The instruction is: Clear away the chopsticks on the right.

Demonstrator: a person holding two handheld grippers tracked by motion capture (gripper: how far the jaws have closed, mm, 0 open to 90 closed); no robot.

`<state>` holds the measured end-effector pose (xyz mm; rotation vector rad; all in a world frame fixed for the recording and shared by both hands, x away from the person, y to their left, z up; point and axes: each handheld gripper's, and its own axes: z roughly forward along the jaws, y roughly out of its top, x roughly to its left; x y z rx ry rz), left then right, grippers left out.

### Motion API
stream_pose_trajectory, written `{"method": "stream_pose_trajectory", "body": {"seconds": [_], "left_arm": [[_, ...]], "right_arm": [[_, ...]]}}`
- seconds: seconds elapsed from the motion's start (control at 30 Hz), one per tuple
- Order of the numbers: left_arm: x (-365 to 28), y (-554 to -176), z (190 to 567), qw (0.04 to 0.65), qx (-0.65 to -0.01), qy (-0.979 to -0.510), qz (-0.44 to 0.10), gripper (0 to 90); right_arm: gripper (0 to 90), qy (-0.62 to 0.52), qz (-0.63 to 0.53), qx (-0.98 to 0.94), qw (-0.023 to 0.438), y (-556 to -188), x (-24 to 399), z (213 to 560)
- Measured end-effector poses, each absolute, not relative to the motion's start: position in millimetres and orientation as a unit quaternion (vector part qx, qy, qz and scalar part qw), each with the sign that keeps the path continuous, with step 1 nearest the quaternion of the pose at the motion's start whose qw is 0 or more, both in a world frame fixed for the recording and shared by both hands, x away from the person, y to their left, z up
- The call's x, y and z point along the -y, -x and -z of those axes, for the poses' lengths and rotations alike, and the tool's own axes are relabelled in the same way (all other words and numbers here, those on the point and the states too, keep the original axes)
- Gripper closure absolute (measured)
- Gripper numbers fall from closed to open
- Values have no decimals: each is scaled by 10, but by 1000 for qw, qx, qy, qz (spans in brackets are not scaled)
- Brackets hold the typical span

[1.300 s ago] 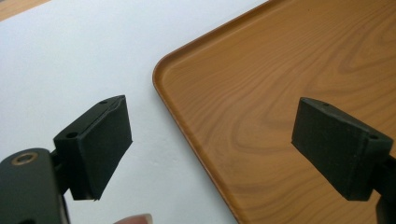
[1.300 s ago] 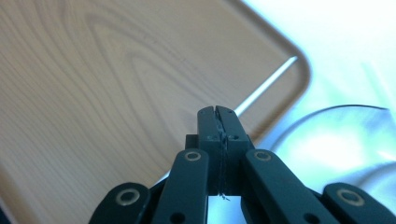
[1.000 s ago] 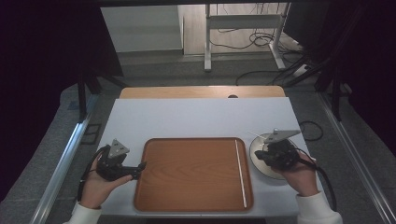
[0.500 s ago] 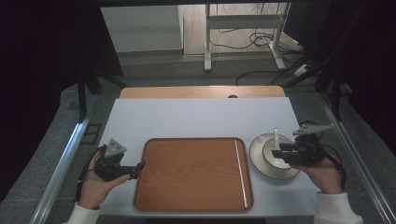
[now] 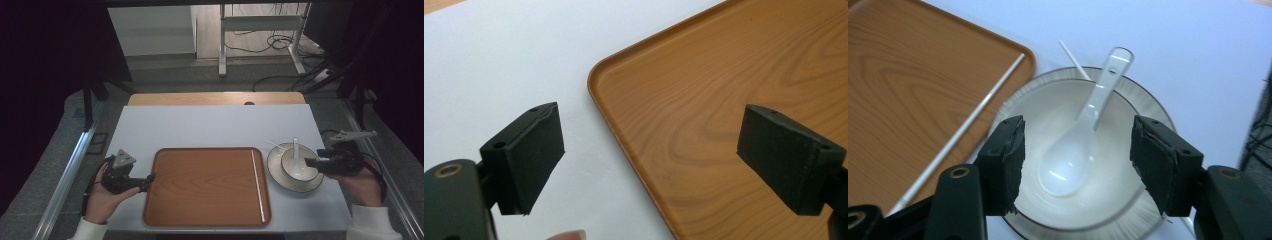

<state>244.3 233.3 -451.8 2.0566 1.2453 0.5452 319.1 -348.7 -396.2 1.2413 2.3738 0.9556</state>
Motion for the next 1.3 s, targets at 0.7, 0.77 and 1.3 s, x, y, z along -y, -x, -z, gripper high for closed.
{"method": "stream_pose_trajectory", "body": {"seconds": [0.7,0.77,1.3], "left_arm": [[-2306,-2451,4542,321,-474,-792,-213,120],[-2304,-2452,4542,318,-473,-794,-213,120],[-2309,-2452,4555,312,-472,-797,-212,120]], "right_arm": [[403,-452,-219,-848,168,-3274,4035,4146],[409,-449,-206,-853,168,-3295,4064,4198],[544,-389,-138,-899,144,-3589,4027,4454]]}}
